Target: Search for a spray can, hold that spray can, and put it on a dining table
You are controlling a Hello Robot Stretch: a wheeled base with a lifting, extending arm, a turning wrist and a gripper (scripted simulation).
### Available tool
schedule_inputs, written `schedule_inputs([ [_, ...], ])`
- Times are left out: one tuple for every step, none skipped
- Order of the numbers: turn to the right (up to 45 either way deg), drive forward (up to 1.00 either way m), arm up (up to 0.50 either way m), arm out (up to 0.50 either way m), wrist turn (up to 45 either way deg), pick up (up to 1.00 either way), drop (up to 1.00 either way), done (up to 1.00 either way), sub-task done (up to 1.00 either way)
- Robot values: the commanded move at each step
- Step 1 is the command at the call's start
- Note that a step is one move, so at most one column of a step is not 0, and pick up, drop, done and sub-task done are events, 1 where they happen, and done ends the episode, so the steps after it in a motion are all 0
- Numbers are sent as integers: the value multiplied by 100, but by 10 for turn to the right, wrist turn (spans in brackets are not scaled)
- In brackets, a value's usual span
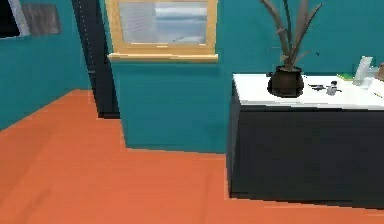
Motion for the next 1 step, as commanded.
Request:
schedule_inputs([
  [0,80,0,0,0,0,0,0,0],
])
